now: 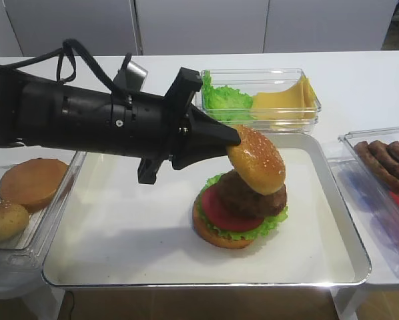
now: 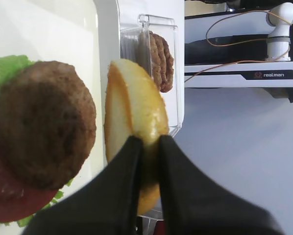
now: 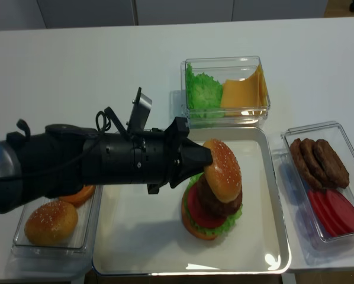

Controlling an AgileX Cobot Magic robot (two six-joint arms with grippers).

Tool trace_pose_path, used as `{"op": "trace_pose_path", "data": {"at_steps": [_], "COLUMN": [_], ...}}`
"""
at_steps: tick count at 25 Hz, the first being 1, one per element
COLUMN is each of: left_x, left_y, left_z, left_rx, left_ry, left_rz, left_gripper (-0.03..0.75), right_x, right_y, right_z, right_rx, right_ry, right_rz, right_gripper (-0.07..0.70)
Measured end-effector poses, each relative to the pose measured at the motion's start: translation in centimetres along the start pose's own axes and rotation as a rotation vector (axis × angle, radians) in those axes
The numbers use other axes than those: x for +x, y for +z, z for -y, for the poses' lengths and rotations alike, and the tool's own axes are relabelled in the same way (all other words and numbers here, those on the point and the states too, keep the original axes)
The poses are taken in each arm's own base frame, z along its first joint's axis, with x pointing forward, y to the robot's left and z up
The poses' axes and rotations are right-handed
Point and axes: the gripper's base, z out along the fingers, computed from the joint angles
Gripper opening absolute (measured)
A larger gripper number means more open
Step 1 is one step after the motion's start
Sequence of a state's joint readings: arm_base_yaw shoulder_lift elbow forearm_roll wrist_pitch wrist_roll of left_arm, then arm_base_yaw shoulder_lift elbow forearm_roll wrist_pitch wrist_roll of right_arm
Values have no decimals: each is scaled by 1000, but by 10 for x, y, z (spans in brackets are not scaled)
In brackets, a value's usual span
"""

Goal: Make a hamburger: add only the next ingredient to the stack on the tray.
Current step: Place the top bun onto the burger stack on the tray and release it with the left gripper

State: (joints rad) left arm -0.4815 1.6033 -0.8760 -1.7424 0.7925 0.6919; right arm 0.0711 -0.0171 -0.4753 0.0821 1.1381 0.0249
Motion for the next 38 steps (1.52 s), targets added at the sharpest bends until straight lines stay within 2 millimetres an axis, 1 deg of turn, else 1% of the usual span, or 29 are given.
{"op": "trace_pose_path", "data": {"at_steps": [6, 8, 24, 29, 38], "left_x": [-3, -3, -1, -1, 1], "left_y": [8, 9, 9, 9, 9], "left_z": [-14, -15, -14, -14, -12], "left_rx": [-32, -35, -21, -20, 0], "left_ry": [-42, -46, -55, -61, -66], "left_rz": [-13, -14, -30, -32, -55], "left_gripper": [69, 69, 69, 104, 118], "right_x": [0, 0, 0, 0, 0], "right_y": [0, 0, 0, 0, 0], "right_z": [0, 0, 0, 0, 0], "right_rx": [0, 0, 0, 0, 0], "right_ry": [0, 0, 0, 0, 0], "right_rz": [0, 0, 0, 0, 0], "right_gripper": [495, 495, 495, 495, 495]}}
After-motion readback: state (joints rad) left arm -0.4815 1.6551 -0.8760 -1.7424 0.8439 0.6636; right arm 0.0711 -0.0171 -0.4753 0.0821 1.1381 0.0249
